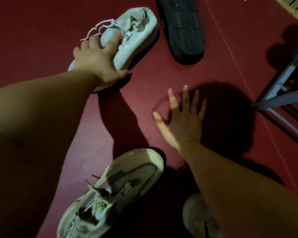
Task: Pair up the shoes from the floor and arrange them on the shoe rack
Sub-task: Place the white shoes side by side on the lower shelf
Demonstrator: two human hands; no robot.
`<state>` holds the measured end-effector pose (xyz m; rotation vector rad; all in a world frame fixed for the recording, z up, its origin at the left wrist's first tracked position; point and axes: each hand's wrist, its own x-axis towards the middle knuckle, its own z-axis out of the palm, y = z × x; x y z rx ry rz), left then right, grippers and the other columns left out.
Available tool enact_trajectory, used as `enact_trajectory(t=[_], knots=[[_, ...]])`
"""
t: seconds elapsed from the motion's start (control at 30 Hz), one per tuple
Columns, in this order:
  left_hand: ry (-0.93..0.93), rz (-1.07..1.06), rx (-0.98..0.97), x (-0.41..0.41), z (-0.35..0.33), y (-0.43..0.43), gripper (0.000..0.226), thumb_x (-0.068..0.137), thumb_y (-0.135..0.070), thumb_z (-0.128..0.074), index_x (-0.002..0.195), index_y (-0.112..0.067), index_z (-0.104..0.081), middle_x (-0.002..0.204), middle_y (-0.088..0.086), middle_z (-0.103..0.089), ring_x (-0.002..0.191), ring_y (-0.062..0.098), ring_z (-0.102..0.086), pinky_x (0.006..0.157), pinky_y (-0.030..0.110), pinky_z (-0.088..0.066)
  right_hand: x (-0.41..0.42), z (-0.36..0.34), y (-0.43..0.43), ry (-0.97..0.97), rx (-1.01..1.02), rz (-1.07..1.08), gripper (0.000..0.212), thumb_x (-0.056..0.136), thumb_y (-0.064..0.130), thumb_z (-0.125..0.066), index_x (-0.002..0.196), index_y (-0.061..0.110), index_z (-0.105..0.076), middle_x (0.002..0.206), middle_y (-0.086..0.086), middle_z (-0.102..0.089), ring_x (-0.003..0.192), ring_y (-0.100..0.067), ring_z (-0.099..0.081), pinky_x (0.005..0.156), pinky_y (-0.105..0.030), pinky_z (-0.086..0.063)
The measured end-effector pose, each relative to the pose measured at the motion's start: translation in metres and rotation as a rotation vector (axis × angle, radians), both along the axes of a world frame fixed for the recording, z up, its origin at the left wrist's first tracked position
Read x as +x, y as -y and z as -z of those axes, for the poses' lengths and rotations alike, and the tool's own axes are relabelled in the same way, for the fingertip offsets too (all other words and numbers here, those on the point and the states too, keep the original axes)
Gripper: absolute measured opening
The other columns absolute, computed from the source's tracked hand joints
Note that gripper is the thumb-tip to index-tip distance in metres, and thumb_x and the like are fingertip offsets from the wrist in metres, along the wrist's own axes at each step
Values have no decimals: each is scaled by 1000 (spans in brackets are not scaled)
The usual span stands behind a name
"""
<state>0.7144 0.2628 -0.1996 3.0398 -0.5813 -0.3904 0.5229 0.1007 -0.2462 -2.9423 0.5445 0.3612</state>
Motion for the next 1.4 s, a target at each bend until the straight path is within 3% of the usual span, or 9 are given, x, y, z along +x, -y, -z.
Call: enact_trajectory(t=[0.1,0.2,0.33,0.5,0.67,0.93,1.1,1.4], knots=[[2,-64,-63,-23,-3,-4,94,70,-70,-58,147,-43,-11,141,17,-28,126,39,-31,104,53,-25,-2,0,1,35,-12,-13,78,85,72,-20,149,35,3,158,-10,8,144,-37,11,112,-55,11],[44,-55,-56,-52,-6,-8,95,69,-70,-59,147,-43,-12,140,16,-30,125,38,-32,102,55,-26,-1,-1,1,52,44,-5,79,85,71,-31,150,34,-4,159,-7,6,144,-34,11,112,-54,9],[95,-37,-65,-85,-22,-5,94,71,-69,-60,147,-44,-10,141,15,-29,125,37,-31,101,54,-26,3,-26,25,-138,258,-12,84,86,61,-47,149,35,1,157,-4,18,142,-28,23,113,-45,13],[96,-40,-132,-121,-45,11,93,71,-69,-59,147,-43,-12,135,12,-32,120,35,-35,99,51,-29,-51,-66,55,-93,82,46,86,87,57,-49,150,31,4,158,-7,15,141,-31,24,115,-44,11],[150,103,-174,-167,-66,55,91,72,-68,-58,147,-42,-13,132,14,-34,116,36,-37,97,50,-30,-127,-100,86,48,3,131,84,86,57,-50,150,31,-2,158,-6,13,143,-29,21,114,-46,9],[121,469,-136,-263,-93,130,92,71,-69,-59,146,-43,-14,135,13,-35,117,35,-37,96,47,-31,-262,-112,119,-36,37,422,87,85,57,-53,150,34,1,158,1,14,143,-24,23,116,-47,6],[89,740,-91,-325,-100,163,94,71,-72,-55,148,-44,-8,133,11,-34,118,33,-36,94,46,-32,-328,-109,129,11,84,618,86,86,53,-53,150,33,1,159,0,7,145,-25,16,116,-46,0],[-27,858,-36,-413,-74,161,91,71,-77,-48,147,-44,-8,129,8,-39,116,29,-40,92,45,-34,-409,-97,142,28,231,830,78,90,48,-51,150,31,-4,159,-3,1,146,-24,8,114,-47,-9]])
